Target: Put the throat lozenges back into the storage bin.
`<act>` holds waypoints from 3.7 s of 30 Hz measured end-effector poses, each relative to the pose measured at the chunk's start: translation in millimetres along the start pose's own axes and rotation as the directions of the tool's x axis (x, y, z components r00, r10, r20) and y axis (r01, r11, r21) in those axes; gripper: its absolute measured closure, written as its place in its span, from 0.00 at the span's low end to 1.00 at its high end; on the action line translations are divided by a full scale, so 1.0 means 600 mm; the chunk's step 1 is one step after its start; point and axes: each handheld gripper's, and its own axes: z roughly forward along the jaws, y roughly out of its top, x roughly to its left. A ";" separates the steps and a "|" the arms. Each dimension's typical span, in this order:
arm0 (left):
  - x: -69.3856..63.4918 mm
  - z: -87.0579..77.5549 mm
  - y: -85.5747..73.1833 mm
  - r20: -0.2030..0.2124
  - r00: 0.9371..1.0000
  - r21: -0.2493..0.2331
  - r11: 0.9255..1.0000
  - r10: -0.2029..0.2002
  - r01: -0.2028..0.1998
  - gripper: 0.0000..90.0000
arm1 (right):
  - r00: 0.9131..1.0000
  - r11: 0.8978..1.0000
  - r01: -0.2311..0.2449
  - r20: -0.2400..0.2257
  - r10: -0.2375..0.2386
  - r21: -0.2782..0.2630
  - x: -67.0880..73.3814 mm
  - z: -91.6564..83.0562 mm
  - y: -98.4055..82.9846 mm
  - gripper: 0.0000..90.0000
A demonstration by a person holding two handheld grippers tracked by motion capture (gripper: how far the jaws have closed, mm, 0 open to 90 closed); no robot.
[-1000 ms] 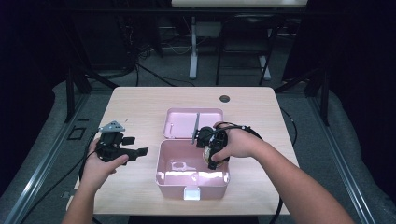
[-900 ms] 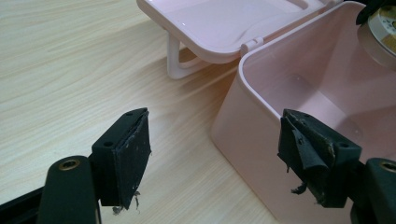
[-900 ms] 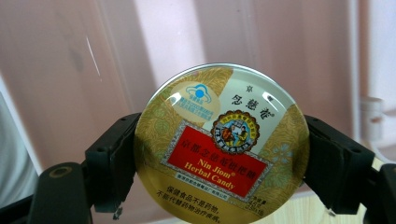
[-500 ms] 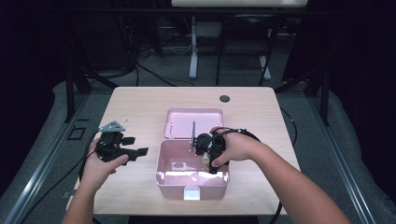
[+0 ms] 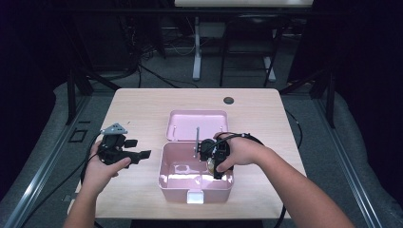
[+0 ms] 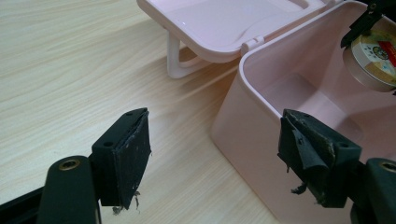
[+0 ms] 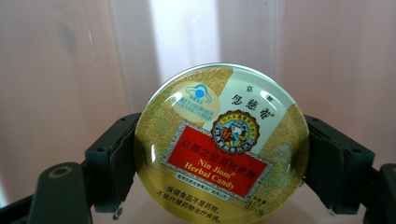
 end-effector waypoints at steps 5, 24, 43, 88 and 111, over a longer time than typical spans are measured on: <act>0.001 -0.001 0.000 0.003 1.000 0.007 1.000 0.001 -0.001 0.28 | 1.000 1.000 0.011 0.011 -0.011 0.000 0.000 0.003 0.000 0.22; 0.002 0.000 0.000 0.005 1.000 0.008 1.000 0.000 0.000 0.28 | 1.000 1.000 0.029 0.004 -0.029 0.007 0.005 0.019 0.003 0.22; 0.003 0.002 -0.001 0.003 1.000 0.009 1.000 -0.004 0.004 0.28 | 1.000 1.000 0.018 0.017 -0.018 -0.004 0.001 0.035 0.003 0.22; 0.006 0.003 -0.004 0.002 1.000 0.008 1.000 -0.012 0.012 0.28 | 0.998 0.997 0.068 0.015 -0.069 0.039 0.005 0.071 0.006 0.22; 0.007 0.004 -0.004 0.004 1.000 0.013 1.000 -0.007 0.007 0.28 | 0.997 0.996 0.077 0.017 -0.078 0.046 0.004 0.082 0.006 0.22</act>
